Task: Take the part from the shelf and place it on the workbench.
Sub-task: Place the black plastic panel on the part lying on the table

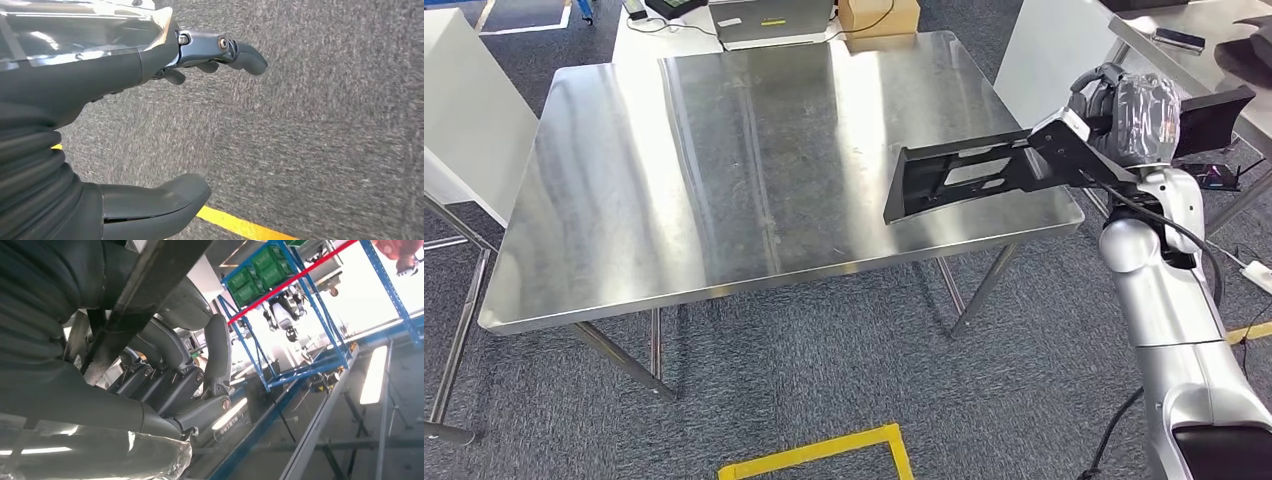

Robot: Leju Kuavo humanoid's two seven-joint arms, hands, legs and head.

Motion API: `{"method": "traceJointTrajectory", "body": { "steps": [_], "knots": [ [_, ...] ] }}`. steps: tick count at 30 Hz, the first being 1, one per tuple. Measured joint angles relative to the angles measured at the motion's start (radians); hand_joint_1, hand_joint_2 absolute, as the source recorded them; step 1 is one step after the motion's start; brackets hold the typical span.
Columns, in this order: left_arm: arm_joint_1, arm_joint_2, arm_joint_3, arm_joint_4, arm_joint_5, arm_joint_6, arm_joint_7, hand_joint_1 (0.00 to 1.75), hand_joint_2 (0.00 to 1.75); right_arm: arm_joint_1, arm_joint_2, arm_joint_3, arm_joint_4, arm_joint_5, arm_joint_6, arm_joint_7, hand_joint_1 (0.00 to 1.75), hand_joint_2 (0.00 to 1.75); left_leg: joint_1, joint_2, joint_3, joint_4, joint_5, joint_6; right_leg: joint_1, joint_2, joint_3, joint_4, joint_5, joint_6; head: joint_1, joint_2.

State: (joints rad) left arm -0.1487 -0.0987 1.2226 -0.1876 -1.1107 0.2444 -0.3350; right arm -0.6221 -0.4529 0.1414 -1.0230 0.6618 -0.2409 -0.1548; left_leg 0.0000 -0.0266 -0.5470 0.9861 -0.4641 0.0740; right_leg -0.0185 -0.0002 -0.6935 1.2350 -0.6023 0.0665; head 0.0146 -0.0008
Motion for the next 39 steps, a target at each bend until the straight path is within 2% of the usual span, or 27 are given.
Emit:
{"method": "traceJointTrajectory", "body": {
  "steps": [1,2,3,4,5,6,7,8,9,11,13,14,15,16,17,18,19,20,22,24,28,34,39],
  "knots": [
    [0.001,0.0,-0.001,0.0,0.0,0.0,0.0,0.0,1.75,0.006,-0.001,-0.002,-0.003,0.001,0.0,0.001,1.75,1.75,0.001,-0.002,0.017,0.0,-0.014,-0.003,-0.003,-0.001,0.003,-0.058,0.033,0.012,0.0,0.0],
    [0.002,0.0,-0.002,0.0,0.0,0.0,0.001,0.0,1.75,0.011,-0.001,-0.005,-0.005,0.002,0.002,0.004,1.75,1.75,0.0,-0.003,0.033,0.001,-0.029,-0.008,-0.006,-0.003,0.012,-0.127,0.093,0.028,0.001,0.0],
    [0.003,0.0,-0.002,0.0,-0.001,0.0,0.001,0.0,1.75,0.015,-0.002,-0.009,-0.007,0.002,0.004,0.006,1.75,1.75,-0.001,-0.004,0.047,0.002,-0.044,-0.013,-0.007,-0.007,0.022,-0.184,0.148,0.035,0.002,0.0],
    [0.004,0.0,-0.003,0.0,-0.001,-0.001,0.001,0.0,1.75,0.021,-0.002,-0.012,-0.01,0.003,0.009,0.008,1.75,1.75,-0.003,-0.004,0.056,0.002,-0.058,-0.019,-0.005,-0.009,0.033,-0.22,0.192,0.033,0.002,0.0],
    [0.006,0.001,-0.004,0.0,-0.001,-0.001,0.001,0.0,1.75,0.026,-0.003,-0.016,-0.014,0.004,0.013,0.01,1.75,1.75,-0.005,-0.004,0.065,0.003,-0.068,-0.025,-0.003,-0.01,0.04,-0.235,0.217,0.022,0.003,0.0],
    [0.006,0.001,-0.006,0.0,-0.001,-0.001,0.001,0.0,1.75,0.03,-0.005,-0.02,-0.019,0.006,0.017,0.012,1.75,1.75,-0.006,-0.002,0.071,0.004,-0.074,-0.03,-0.001,-0.009,0.046,-0.234,0.216,0.004,0.003,0.0],
    [0.006,0.002,-0.008,0.0,-0.003,0.0,0.001,0.0,1.75,0.034,-0.006,-0.024,-0.027,0.008,0.019,0.013,1.75,1.75,-0.006,0.0,0.072,0.009,-0.075,-0.034,-0.003,-0.006,0.055,-0.234,0.215,-0.007,0.004,0.0],
    [0.006,0.001,-0.01,0.0,-0.004,0.0,0.0,0.0,1.75,0.036,-0.008,-0.028,-0.035,0.01,0.02,0.013,1.75,1.75,-0.006,0.003,0.067,0.028,-0.074,-0.037,-0.008,-0.005,0.061,-0.235,0.211,-0.016,0.005,0.0],
    [0.005,0.001,-0.013,0.0,-0.006,0.0,0.0,0.0,1.75,0.037,-0.008,-0.033,-0.043,0.012,0.022,0.013,1.75,1.75,-0.006,0.007,0.045,0.066,-0.076,-0.041,-0.011,-0.004,0.07,-0.237,0.205,-0.023,0.004,0.0],
    [0.004,0.001,-0.017,0.0,-0.007,0.0,0.0,0.0,1.75,0.045,-0.009,-0.041,-0.059,0.019,0.032,0.016,1.75,1.75,-0.002,0.014,-0.032,0.186,-0.102,-0.052,-0.012,-0.003,0.086,-0.239,0.192,-0.04,0.003,0.0],
    [0.004,0.001,-0.018,0.0,-0.007,-0.001,0.001,0.0,1.75,0.06,-0.008,-0.048,-0.074,0.027,0.051,0.022,1.75,1.75,0.001,0.018,-0.119,0.285,-0.153,-0.06,-0.01,-0.003,0.099,-0.239,0.176,-0.048,0.002,0.0],
    [0.005,0.002,-0.019,0.0,-0.007,-0.002,0.002,0.0,1.75,0.069,-0.008,-0.05,-0.081,0.032,0.064,0.026,1.75,1.75,0.002,0.019,-0.146,0.296,-0.16,-0.061,-0.009,-0.002,0.109,-0.239,0.168,-0.049,0.002,0.0],
    [0.006,0.002,-0.019,0.0,-0.006,-0.002,0.002,0.0,1.75,0.077,-0.008,-0.053,-0.087,0.037,0.077,0.03,1.75,1.75,0.003,0.019,-0.157,0.274,-0.14,-0.06,-0.009,-0.001,0.119,-0.239,0.159,-0.048,0.002,0.0],
    [0.006,0.003,-0.019,0.0,-0.006,-0.003,0.002,0.0,1.75,0.083,-0.009,-0.055,-0.093,0.042,0.09,0.035,1.75,1.75,0.003,0.019,-0.152,0.222,-0.094,-0.057,-0.008,-0.001,0.131,-0.239,0.15,-0.046,0.002,0.0],
    [0.007,0.004,-0.019,0.0,-0.005,-0.003,0.002,0.0,1.75,0.087,-0.009,-0.059,-0.098,0.046,0.101,0.039,1.75,1.75,0.003,0.019,-0.136,0.152,-0.032,-0.051,-0.008,0.0,0.142,-0.24,0.142,-0.044,0.002,0.0],
    [0.007,0.006,-0.019,0.0,-0.004,-0.003,0.002,0.0,1.75,0.091,-0.008,-0.062,-0.102,0.05,0.108,0.042,1.75,1.75,0.001,0.019,-0.122,0.091,0.011,-0.044,-0.006,0.0,0.15,-0.24,0.135,-0.041,0.002,0.0],
    [0.007,0.007,-0.02,0.0,-0.003,-0.003,0.002,0.0,1.75,0.093,-0.008,-0.064,-0.106,0.053,0.113,0.045,1.75,1.75,-0.002,0.019,-0.11,0.049,0.039,-0.039,-0.004,0.001,0.154,-0.24,0.129,-0.037,0.002,0.0],
    [0.008,0.008,-0.02,0.0,-0.003,-0.003,0.002,0.0,1.75,0.096,-0.008,-0.067,-0.109,0.055,0.116,0.048,1.75,1.75,-0.004,0.019,-0.103,0.029,0.051,-0.034,-0.001,0.002,0.156,-0.241,0.125,-0.031,0.002,0.0],
    [0.009,0.008,-0.021,0.0,-0.002,-0.003,0.003,0.0,1.75,0.101,-0.01,-0.071,-0.115,0.057,0.119,0.05,1.75,1.75,-0.007,0.018,-0.097,0.026,0.055,-0.036,0.004,0.002,0.155,-0.239,0.118,-0.029,0.002,0.0],
    [0.01,0.008,-0.024,0.0,-0.002,-0.003,0.003,0.0,1.75,0.106,-0.011,-0.075,-0.12,0.062,0.121,0.054,1.75,1.75,-0.01,0.016,-0.096,0.024,0.062,-0.039,0.006,0.0,0.157,-0.239,0.116,-0.031,0.003,0.0],
    [0.01,0.008,-0.029,0.0,-0.002,-0.003,0.003,0.0,1.75,0.118,-0.011,-0.087,-0.126,0.071,0.123,0.061,1.75,1.75,-0.015,0.011,-0.097,0.024,0.057,-0.031,0.005,-0.004,0.163,-0.252,0.115,-0.029,0.003,0.0],
    [0.01,0.007,-0.036,0.0,-0.006,-0.005,0.001,0.0,1.75,0.139,-0.006,-0.11,-0.136,0.144,0.135,0.103,1.75,1.75,-0.016,0.011,-0.096,0.024,0.055,-0.023,0.005,-0.005,0.167,-0.259,0.117,-0.021,0.003,0.0],
    [0.007,0.007,-0.047,-0.003,-0.011,-0.009,0.008,0.0,1.75,0.076,0.032,-0.117,-0.028,0.235,0.075,0.134,1.75,1.75,-0.016,0.013,-0.095,0.024,0.057,-0.02,0.005,-0.004,0.166,-0.259,0.12,-0.016,0.003,0.0]
  ]
}}
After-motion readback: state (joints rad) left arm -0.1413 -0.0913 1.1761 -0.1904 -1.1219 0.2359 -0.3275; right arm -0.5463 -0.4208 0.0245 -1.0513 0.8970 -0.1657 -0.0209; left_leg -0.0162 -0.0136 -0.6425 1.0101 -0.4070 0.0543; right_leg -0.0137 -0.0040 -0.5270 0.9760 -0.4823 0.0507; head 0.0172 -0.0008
